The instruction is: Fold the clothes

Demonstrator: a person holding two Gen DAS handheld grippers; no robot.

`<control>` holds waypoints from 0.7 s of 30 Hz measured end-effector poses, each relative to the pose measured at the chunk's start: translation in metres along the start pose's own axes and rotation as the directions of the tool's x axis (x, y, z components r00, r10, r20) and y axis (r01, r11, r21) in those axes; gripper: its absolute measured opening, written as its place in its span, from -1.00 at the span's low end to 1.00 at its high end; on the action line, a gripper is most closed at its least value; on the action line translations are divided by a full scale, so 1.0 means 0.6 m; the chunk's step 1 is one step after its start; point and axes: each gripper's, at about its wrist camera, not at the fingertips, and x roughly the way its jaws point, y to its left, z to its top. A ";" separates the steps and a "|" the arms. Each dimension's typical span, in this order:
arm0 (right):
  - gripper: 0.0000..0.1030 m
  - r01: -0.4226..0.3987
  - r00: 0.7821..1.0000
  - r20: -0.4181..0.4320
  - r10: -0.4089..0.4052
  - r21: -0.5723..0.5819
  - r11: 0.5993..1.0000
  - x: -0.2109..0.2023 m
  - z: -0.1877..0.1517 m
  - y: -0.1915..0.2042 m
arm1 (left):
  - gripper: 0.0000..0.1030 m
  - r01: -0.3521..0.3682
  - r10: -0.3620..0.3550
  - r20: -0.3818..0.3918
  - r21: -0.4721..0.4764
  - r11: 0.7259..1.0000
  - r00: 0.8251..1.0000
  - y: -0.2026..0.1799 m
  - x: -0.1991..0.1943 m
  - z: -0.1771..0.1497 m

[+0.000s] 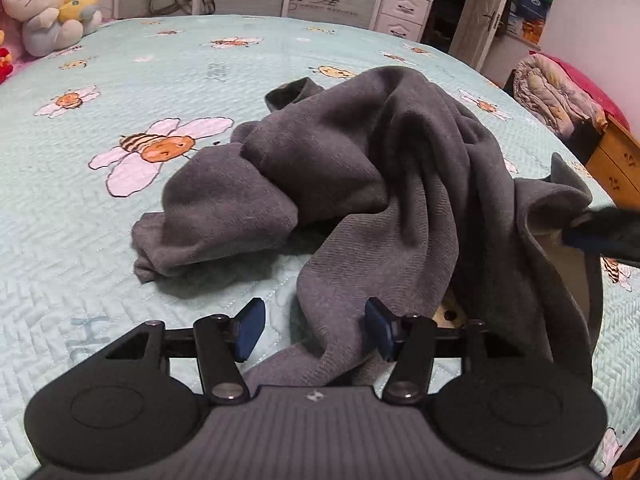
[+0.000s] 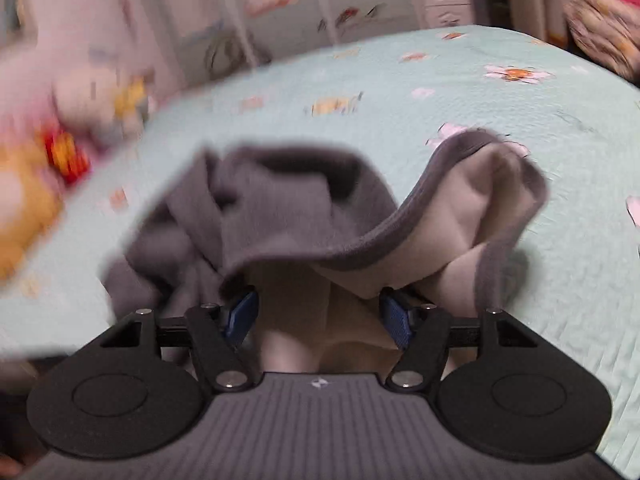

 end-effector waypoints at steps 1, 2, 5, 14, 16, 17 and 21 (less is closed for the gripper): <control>0.45 -0.004 1.000 0.028 0.003 0.016 1.000 -0.018 0.000 -0.001 | 0.19 0.002 -0.002 -0.001 -0.014 1.000 1.000 0.003 -0.001 0.000; 0.61 -0.009 0.999 0.033 0.009 0.004 1.000 -0.027 -0.001 0.003 | 0.19 0.005 -0.005 -0.001 -0.028 1.000 1.000 0.006 -0.002 0.000; 0.62 -0.028 1.000 -0.016 0.026 -0.117 0.993 -0.018 -0.011 0.034 | 0.19 0.015 -0.015 -0.004 -0.017 1.000 1.000 -0.003 -0.011 -0.004; -0.73 0.039 0.999 -0.018 -0.044 -0.201 0.979 0.051 -0.038 0.031 | 0.30 0.047 -0.046 -0.009 0.088 0.995 0.999 -0.043 -0.029 -0.023; -0.80 0.058 0.998 0.030 -0.054 -0.141 0.988 0.024 -0.025 0.003 | 0.31 0.055 -0.055 -0.009 0.123 0.991 0.998 -0.056 -0.024 -0.029; -0.84 0.073 0.996 0.054 -0.068 -0.113 0.991 0.009 -0.018 -0.012 | 0.31 0.059 -0.058 -0.009 0.141 0.988 0.998 -0.063 -0.022 -0.032; -0.88 0.160 0.978 0.135 -0.156 -0.024 0.987 -0.044 0.002 -0.076 | 0.34 0.073 -0.072 -0.016 0.209 0.975 0.997 -0.086 -0.010 -0.046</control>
